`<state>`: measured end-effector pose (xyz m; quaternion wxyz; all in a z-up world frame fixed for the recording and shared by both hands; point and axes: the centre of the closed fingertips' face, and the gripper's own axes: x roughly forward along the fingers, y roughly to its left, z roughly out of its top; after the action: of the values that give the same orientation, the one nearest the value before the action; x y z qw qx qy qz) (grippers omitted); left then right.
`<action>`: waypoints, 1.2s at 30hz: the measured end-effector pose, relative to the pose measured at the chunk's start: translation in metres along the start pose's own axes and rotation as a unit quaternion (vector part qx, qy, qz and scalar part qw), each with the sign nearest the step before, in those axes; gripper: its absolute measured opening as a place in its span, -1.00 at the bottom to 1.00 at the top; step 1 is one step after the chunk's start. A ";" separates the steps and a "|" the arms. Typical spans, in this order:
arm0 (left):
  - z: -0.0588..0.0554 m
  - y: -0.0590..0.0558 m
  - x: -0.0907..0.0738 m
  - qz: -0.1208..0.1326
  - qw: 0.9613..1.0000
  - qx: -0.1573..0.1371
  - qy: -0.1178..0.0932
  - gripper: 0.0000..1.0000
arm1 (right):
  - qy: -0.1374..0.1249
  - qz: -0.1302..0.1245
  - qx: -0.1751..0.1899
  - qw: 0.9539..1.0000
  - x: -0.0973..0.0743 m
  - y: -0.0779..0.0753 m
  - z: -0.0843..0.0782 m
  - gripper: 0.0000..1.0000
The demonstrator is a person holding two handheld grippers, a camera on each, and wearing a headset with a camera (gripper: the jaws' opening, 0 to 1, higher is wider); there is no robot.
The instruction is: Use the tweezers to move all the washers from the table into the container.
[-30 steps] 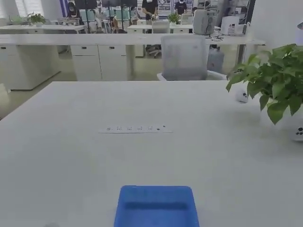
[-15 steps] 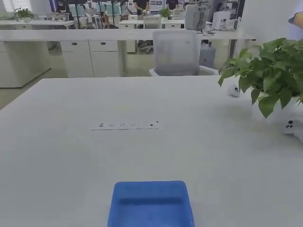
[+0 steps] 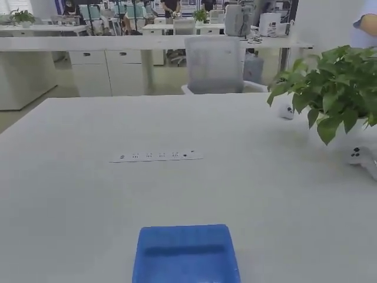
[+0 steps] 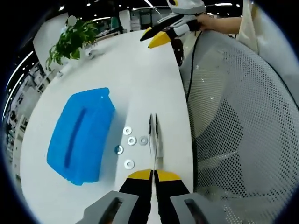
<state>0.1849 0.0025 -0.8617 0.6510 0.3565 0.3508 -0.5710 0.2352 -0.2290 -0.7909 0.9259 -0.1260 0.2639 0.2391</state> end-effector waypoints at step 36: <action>0.051 -0.023 -0.058 0.034 0.997 0.054 -0.030 -1.00 | 0.049 0.359 -0.189 0.913 0.052 0.211 0.000 -0.68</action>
<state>0.1588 -0.0150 -0.7880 0.6601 0.3859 0.2871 -0.5771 0.1666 -0.0292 -0.8419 0.7225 -0.2065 0.2866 0.5942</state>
